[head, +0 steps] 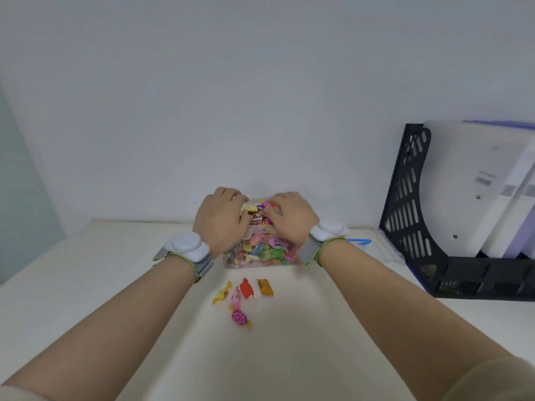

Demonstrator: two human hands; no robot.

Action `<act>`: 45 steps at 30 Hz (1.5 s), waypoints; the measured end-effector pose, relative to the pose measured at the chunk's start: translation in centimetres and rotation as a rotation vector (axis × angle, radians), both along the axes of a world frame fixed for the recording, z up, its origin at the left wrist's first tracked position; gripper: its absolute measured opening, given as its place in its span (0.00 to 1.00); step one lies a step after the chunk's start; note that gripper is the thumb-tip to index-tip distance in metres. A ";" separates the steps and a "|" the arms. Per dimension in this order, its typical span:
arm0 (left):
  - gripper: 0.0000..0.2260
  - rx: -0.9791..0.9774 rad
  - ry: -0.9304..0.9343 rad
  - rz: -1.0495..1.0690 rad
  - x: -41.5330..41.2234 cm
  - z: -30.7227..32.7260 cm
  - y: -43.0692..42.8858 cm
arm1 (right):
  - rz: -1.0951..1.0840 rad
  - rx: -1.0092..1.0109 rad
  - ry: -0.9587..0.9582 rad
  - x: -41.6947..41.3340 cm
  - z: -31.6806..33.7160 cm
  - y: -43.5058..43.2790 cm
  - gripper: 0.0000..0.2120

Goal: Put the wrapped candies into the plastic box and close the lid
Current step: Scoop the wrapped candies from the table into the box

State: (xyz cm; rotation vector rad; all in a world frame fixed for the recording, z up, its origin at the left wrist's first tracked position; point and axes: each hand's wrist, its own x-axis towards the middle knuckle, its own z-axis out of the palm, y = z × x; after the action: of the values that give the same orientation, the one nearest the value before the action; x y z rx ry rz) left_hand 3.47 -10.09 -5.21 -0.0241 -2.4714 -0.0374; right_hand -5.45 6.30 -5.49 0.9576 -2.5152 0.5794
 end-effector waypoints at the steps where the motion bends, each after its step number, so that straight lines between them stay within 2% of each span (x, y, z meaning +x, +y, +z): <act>1: 0.15 -0.044 0.058 -0.028 1.0 -0.2 0.1 | 0.041 -0.090 0.038 1.0 -0.3 0.3 0.15; 3: 0.15 -0.102 0.116 -0.087 3.2 -0.8 0.4 | 0.140 -0.243 0.069 3.7 -0.9 0.9 0.10; 4: 0.16 -0.121 0.103 -0.107 4.4 -1.4 0.5 | 0.181 -0.242 0.058 5.1 -1.4 1.4 0.09; 6: 0.16 -0.106 0.042 -0.115 6.5 -3.1 0.6 | 0.226 -0.114 -0.040 7.6 -2.8 2.1 0.11; 7: 0.15 -0.062 0.011 -0.097 7.4 -4.1 0.5 | 0.237 -0.024 -0.109 8.7 -3.7 2.4 0.14; 11: 0.11 0.328 -0.042 0.073 8.9 -7.3 0.0 | 0.212 0.262 -0.340 11.8 -8.0 2.2 0.43; 13: 0.12 0.573 -0.045 0.166 8.9 -7.9 0.1 | 0.191 0.299 -0.389 12.8 -9.8 0.8 0.47; 16: 0.13 0.892 -0.011 0.247 9.0 -8.7 0.3 | 0.153 0.261 -0.322 13.4 -11.1 -1.7 0.44; 19: 0.14 1.051 0.020 0.295 9.4 -9.5 0.2 | 0.119 0.195 -0.200 13.3 -11.3 -3.4 0.30; 21: 0.14 1.083 0.021 0.301 9.4 -9.8 0.2 | 0.129 0.158 -0.169 12.9 -11.1 -3.7 0.21; 23: 0.14 1.099 0.009 0.300 9.3 -9.7 0.2 | 0.147 0.158 -0.156 12.5 -10.9 -3.7 0.17; 26: 0.14 1.101 -0.012 0.311 9.2 -9.6 0.3 | 0.113 0.207 -0.075 11.9 -10.5 -3.4 0.15; 31: 0.14 1.118 -0.015 0.319 9.1 -9.3 0.1 | 0.120 0.351 0.048 11.1 -8.9 -2.6 0.17; 33: 0.14 1.129 -0.015 0.319 9.0 -9.4 -0.1 | 0.142 0.299 0.114 11.1 -7.1 -2.3 0.17; 39: 0.13 1.034 -0.054 0.359 8.5 -10.1 -0.1 | 0.113 -0.046 0.265 8.8 1.1 -3.8 0.16; 42: 0.13 1.006 -0.050 0.402 8.0 -10.3 -0.3 | 0.071 -0.019 0.204 5.2 3.1 -4.5 0.17; 45: 0.13 0.971 -0.058 0.451 7.6 -10.4 -0.5 | 0.084 0.083 -0.043 1.9 2.0 -4.8 0.19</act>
State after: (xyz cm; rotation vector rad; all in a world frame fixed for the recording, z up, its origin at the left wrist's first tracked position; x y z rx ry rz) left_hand 11.05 -10.55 -15.66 0.9385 -2.2067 -1.0237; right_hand -3.51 1.54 -3.48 1.0968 -2.5644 0.5297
